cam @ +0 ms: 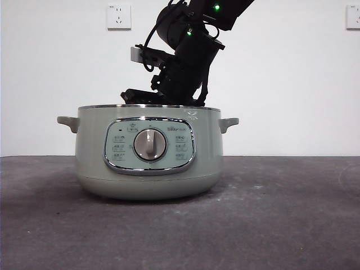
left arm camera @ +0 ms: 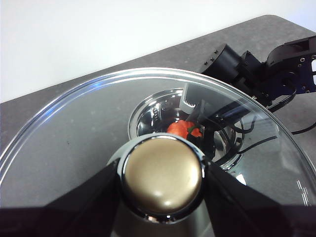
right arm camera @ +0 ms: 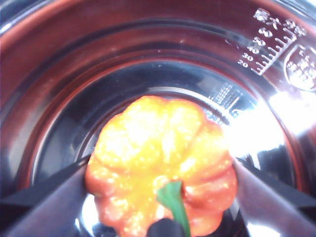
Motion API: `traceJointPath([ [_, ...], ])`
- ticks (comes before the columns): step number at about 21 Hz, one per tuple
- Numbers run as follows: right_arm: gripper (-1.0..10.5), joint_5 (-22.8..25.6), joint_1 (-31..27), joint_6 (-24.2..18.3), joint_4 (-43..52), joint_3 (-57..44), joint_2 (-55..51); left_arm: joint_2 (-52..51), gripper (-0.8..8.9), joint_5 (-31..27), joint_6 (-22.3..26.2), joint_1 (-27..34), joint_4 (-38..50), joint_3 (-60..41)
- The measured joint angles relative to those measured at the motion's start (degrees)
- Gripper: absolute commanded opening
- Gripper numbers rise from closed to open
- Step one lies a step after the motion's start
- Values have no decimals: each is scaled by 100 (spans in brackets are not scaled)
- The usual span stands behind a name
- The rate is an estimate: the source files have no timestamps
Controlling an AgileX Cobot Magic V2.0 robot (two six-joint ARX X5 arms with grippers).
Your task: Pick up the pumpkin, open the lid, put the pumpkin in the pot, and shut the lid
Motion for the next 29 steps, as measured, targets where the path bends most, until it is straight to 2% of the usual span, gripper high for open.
traceJointPath([
  [3,666,20,4,76,-63,0,-304,13,-9,4,0,0,15,0],
  [6,661,444,-11,170,-378,0,-1305,173,-9,205,0,0,278,0],
  [10,659,1311,-13,632,-1429,0,-3032,938,-9,527,52,-2,848,0],
  [13,658,1318,-13,874,-2039,0,-4072,1578,-9,761,72,-2,1270,0],
  [17,658,1305,-11,992,-2520,0,-5064,2312,-9,994,160,-2,1961,0],
  [29,658,1307,-7,1049,-2953,2,-6164,3858,-9,1119,219,-26,3108,-2],
])
